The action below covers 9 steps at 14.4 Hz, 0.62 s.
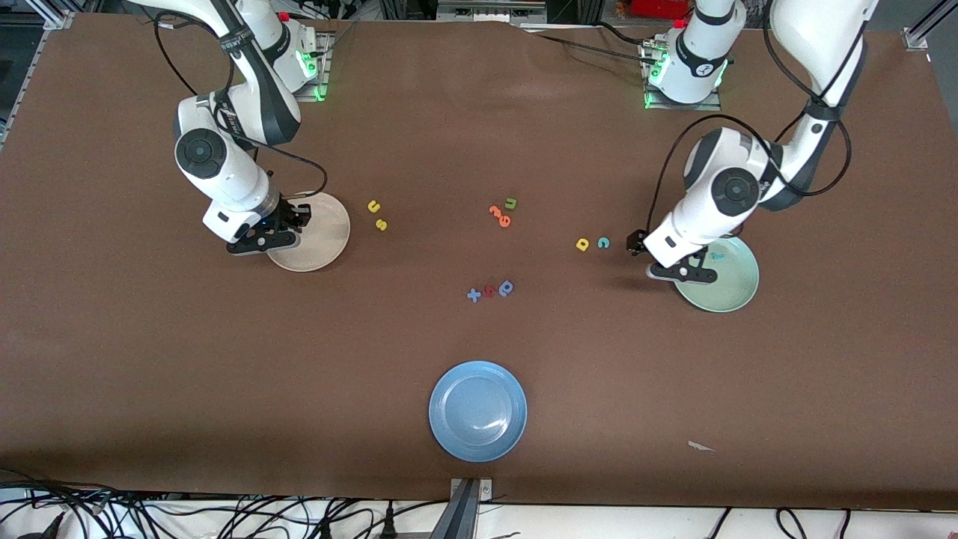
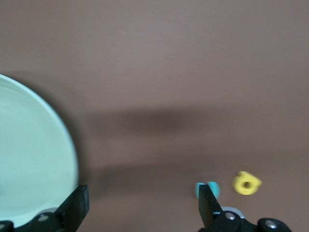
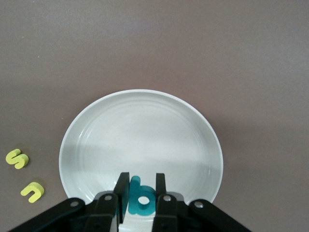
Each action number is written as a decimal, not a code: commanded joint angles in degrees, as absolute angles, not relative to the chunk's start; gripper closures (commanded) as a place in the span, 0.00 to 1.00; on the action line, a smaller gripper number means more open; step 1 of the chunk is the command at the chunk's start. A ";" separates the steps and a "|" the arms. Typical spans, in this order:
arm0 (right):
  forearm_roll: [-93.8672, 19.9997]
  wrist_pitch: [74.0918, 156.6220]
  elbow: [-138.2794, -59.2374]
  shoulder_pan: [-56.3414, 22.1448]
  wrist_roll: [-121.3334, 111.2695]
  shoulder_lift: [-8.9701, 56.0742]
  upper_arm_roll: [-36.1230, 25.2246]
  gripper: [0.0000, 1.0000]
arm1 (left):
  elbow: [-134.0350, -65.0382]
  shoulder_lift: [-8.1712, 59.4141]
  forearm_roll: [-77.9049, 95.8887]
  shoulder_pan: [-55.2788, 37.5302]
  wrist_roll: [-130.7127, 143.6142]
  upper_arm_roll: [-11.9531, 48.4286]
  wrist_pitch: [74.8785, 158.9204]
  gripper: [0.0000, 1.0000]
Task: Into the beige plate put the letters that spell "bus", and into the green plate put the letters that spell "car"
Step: 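Place the teal b on the cream plate with the right gripper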
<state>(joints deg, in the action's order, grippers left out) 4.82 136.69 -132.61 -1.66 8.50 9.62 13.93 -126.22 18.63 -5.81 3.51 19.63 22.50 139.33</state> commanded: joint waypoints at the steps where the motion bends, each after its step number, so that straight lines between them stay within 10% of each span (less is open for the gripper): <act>1: 4.48 135.88 -132.28 -1.41 10.02 9.84 16.00 0.00 | -125.42 21.00 -4.75 3.52 28.36 27.14 142.63 0.00; 9: 4.30 145.25 -132.45 -2.89 31.76 16.68 24.68 0.00 | -121.29 29.17 -11.24 -3.08 43.67 27.86 145.11 0.00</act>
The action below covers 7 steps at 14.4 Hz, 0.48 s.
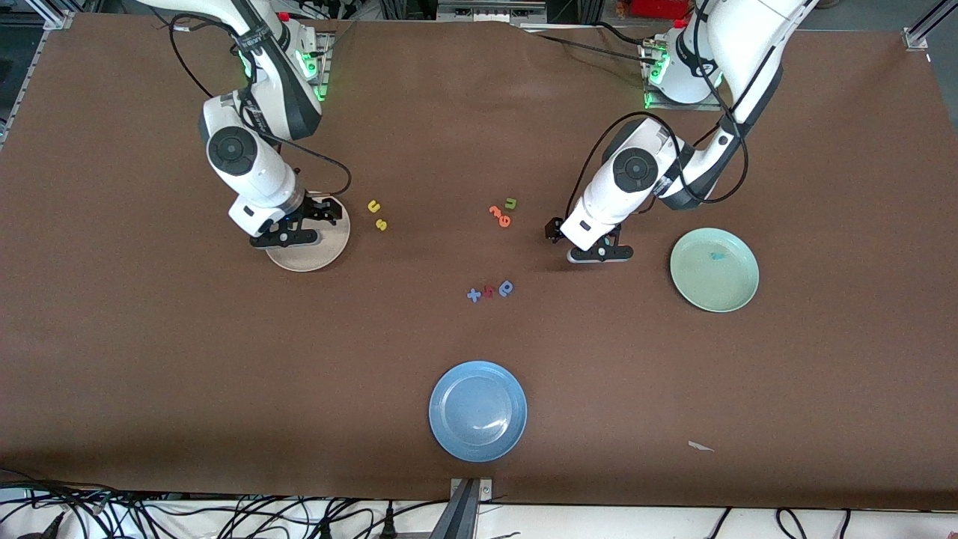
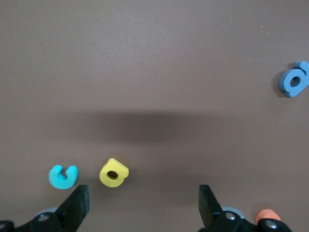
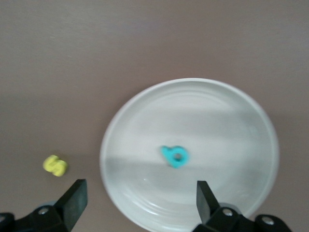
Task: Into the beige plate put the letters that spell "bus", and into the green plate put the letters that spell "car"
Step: 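Place the teal b on the cream plate with the right gripper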
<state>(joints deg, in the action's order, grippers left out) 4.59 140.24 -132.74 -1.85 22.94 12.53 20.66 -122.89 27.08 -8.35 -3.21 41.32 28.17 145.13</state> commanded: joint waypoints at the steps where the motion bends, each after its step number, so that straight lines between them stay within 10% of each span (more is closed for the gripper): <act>1: 4.65 147.46 -132.36 -5.25 35.30 17.83 24.96 0.00 | -121.29 29.35 -12.12 -3.16 44.20 27.86 145.11 0.00; 7: 5.10 152.13 -132.19 -8.96 38.32 21.44 24.61 0.00 | -121.29 31.02 -14.58 -3.16 45.88 27.77 145.11 0.06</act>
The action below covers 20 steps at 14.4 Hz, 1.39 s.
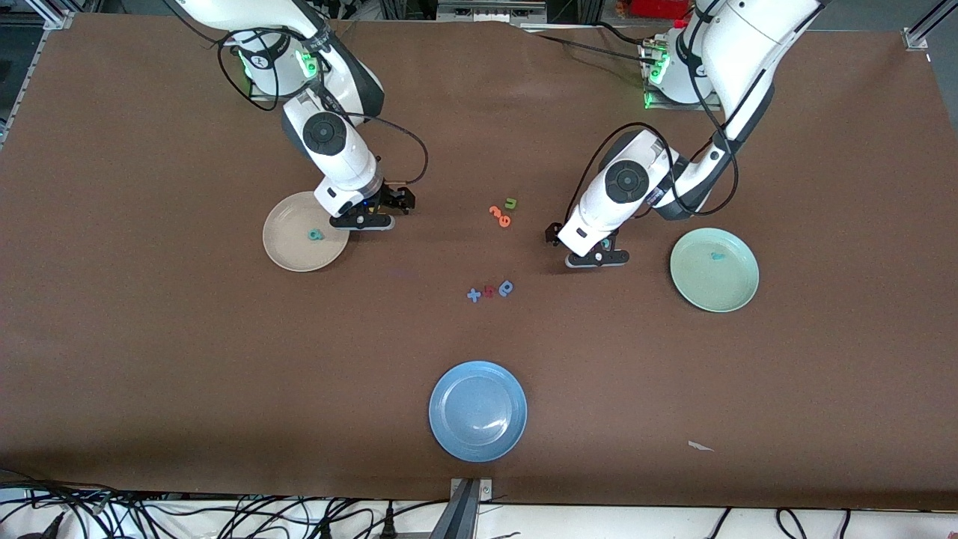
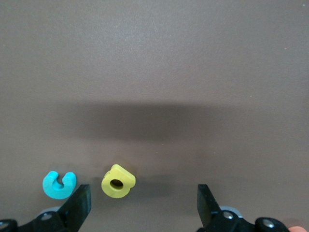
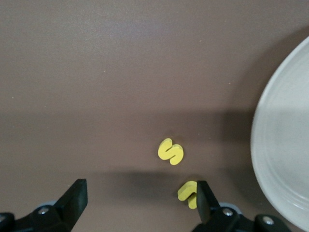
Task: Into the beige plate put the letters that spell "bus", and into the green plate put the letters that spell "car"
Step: 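Grasp the yellow s with the right gripper while the left gripper grasps letter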
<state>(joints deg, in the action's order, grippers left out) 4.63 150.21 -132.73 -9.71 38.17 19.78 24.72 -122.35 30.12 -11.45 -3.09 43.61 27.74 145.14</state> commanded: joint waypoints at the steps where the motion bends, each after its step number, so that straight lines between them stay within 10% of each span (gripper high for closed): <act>1: 5.18 153.18 -132.19 -8.96 38.32 22.14 24.61 0.00 | -121.29 31.55 -15.46 -3.08 46.31 27.77 145.11 0.08; 9: 11.77 157.32 -132.63 -8.96 38.41 25.49 22.50 0.25 | -119.80 33.13 -16.52 -3.08 46.85 27.51 144.93 0.25; 13: 12.30 158.12 -132.98 -8.96 38.15 25.58 22.41 0.95 | -119.71 33.40 -19.24 -3.08 46.84 26.98 144.76 0.32; 20: 12.30 151.29 -132.89 -8.70 37.01 20.06 22.50 1.00 | -119.71 33.49 -19.51 -3.08 46.67 26.98 143.71 0.51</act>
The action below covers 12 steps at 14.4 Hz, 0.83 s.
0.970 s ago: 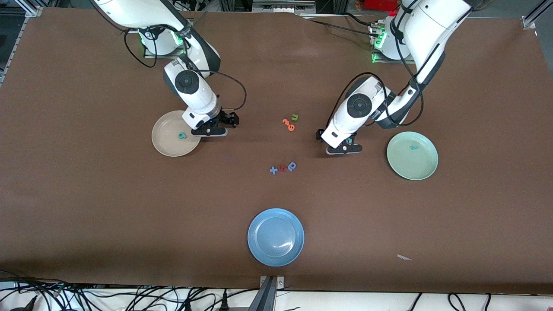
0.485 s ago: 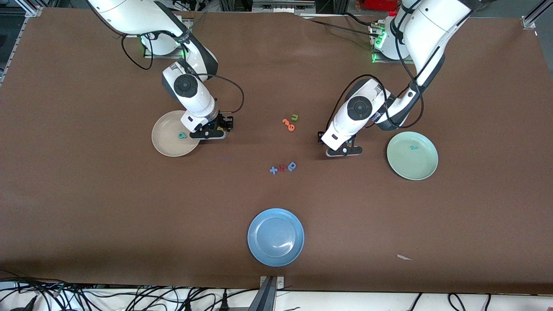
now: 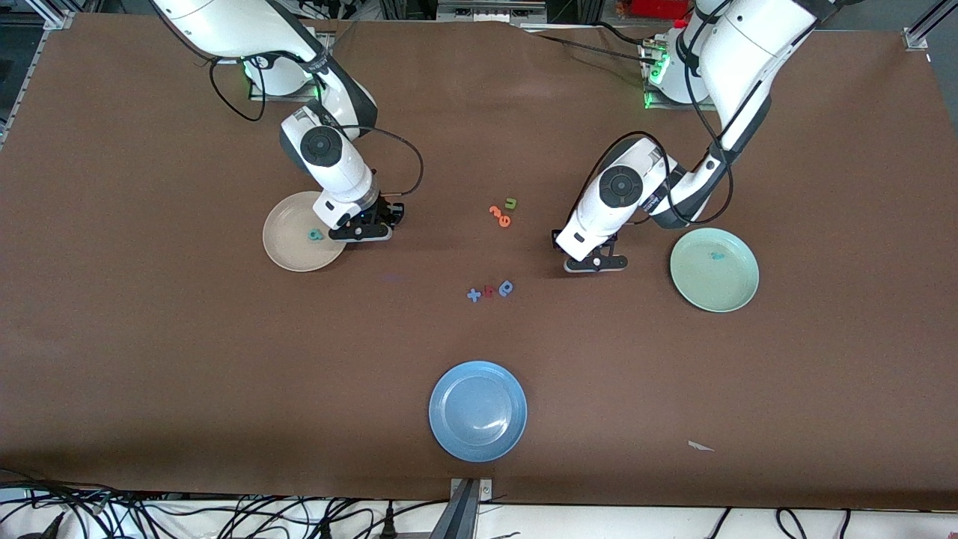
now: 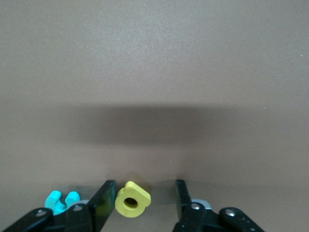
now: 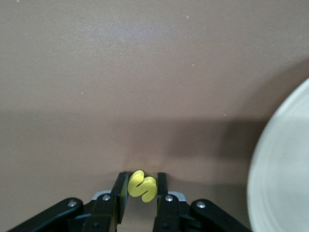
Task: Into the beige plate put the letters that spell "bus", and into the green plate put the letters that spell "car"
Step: 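Grasp the yellow s with the right gripper while the left gripper grasps letter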
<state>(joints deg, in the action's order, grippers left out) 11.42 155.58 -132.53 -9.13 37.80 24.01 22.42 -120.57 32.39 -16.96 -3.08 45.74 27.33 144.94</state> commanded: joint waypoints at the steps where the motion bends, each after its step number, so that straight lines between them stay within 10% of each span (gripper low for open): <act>1: 12.22 148.04 -132.80 -8.09 35.17 17.86 22.50 1.00 | -119.71 33.40 -19.51 -2.99 46.58 26.98 143.61 0.52; 10: 11.51 137.37 -132.54 4.13 15.20 13.09 23.03 0.94 | -119.79 33.40 -20.92 -2.99 46.49 26.98 142.12 0.66; 11: 11.51 137.55 -132.54 4.13 15.90 13.44 23.03 0.22 | -119.79 33.40 -20.92 -2.99 46.49 26.98 142.03 0.67; 12: 11.51 137.72 -132.63 4.13 16.00 13.71 23.03 0.00 | -119.79 33.40 -20.92 -2.99 46.49 26.98 142.03 0.69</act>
